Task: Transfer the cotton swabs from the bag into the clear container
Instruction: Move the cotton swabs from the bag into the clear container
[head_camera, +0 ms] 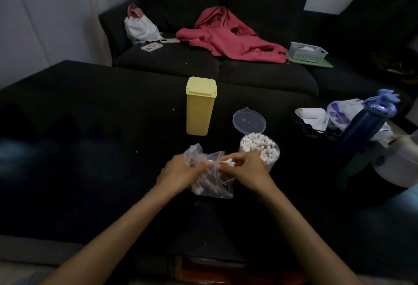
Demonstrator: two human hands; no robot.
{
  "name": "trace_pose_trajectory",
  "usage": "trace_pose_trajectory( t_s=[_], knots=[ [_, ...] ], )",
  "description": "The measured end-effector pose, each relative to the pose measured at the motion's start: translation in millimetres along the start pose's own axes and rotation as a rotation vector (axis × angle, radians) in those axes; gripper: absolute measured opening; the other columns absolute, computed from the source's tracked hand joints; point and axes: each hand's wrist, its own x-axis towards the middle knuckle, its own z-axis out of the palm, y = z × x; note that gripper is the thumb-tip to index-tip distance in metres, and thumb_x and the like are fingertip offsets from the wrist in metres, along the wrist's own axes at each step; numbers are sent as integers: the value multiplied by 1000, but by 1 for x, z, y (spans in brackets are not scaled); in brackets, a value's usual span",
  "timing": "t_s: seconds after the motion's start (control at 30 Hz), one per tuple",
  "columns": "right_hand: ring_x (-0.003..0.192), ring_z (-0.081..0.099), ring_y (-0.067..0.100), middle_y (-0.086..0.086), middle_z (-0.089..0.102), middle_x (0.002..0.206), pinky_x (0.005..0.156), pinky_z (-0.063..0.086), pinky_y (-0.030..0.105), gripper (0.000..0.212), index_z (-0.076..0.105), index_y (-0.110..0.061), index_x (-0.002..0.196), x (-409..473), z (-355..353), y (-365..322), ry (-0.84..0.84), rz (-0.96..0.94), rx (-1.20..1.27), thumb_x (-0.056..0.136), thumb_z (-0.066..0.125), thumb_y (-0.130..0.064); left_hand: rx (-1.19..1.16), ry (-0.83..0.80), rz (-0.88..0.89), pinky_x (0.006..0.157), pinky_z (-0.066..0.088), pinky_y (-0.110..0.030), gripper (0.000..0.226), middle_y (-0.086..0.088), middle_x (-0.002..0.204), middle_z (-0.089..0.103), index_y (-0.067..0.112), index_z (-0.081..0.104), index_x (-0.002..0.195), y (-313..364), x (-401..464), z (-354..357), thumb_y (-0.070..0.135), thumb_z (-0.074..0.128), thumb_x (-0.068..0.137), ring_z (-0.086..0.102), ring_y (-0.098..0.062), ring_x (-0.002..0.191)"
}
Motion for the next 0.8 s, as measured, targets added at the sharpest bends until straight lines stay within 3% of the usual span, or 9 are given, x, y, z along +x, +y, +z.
trace_pose_trajectory(
  t_s=[0.07, 0.13, 0.2, 0.27, 0.37, 0.43, 0.6, 0.73, 0.8],
  knots=[
    [76, 71, 27, 18, 72, 83, 77, 59, 37, 11, 72, -7, 89, 3, 4, 5, -22, 30, -29, 78, 74, -9, 183, 39, 23, 92, 51, -45, 81, -2, 127, 59, 24, 47, 130, 2, 2, -5, 69, 65, 66, 60, -18, 109],
    [79, 71, 29, 18, 73, 84, 78, 59, 40, 7, 71, -13, 85, 5, 7, 8, -19, 46, -57, 79, 73, -11, 318, 180, 112, 106, 39, -45, 97, -1, 148, 36, 25, 26, 146, 6, 0, -11, 60, 71, 68, 39, -20, 132],
    [76, 71, 27, 16, 72, 83, 76, 59, 37, 6, 70, -13, 85, 7, 8, 8, -24, 56, -73, 80, 72, -12, 548, 335, 355, 109, 31, -37, 89, 3, 150, 27, 28, 25, 146, 10, -6, -19, 51, 71, 74, 27, -15, 136],
    [69, 68, 22, 14, 69, 82, 66, 58, 27, 7, 68, -11, 88, 8, 9, 7, -44, 58, -65, 81, 70, -8, 658, 310, 537, 102, 33, -30, 65, 9, 140, 37, 35, 38, 138, 12, -11, -26, 44, 67, 81, 33, -9, 128],
    [83, 65, 20, 14, 69, 91, 73, 56, 30, 21, 68, -11, 95, 11, 10, 8, -56, 41, -125, 78, 69, -1, 718, 151, 499, 92, 36, -25, 42, 14, 128, 51, 38, 51, 128, 8, -14, -26, 39, 61, 87, 41, -6, 116],
    [84, 65, 19, 13, 71, 94, 79, 55, 33, 26, 70, -7, 101, 13, 10, 8, -43, 42, -168, 75, 73, -3, 755, 143, 485, 89, 37, -25, 37, 15, 125, 54, 38, 55, 124, 5, -11, -23, 39, 60, 88, 43, -7, 114],
    [81, 68, 17, 11, 73, 92, 77, 58, 31, 21, 75, -12, 98, 15, 16, 3, 27, 4, -251, 78, 75, -17, 757, 113, 427, 86, 40, -25, 35, 14, 125, 56, 36, 57, 123, 2, -7, -19, 34, 62, 88, 46, -8, 114],
    [76, 67, 10, 6, 73, 86, 73, 58, 27, 14, 75, -16, 92, 15, 10, -5, 31, -9, -318, 78, 74, -16, 722, 114, 402, 86, 40, -26, 35, 11, 124, 56, 36, 57, 122, 1, -7, -19, 30, 63, 88, 47, -9, 113],
    [70, 67, 8, 5, 72, 81, 66, 57, 19, 14, 75, -12, 91, 14, 2, -10, 25, -17, -265, 77, 74, -11, 712, 135, 394, 87, 40, -26, 35, 9, 123, 57, 35, 58, 121, -1, -6, -20, 27, 63, 88, 49, -10, 112]
  ],
)
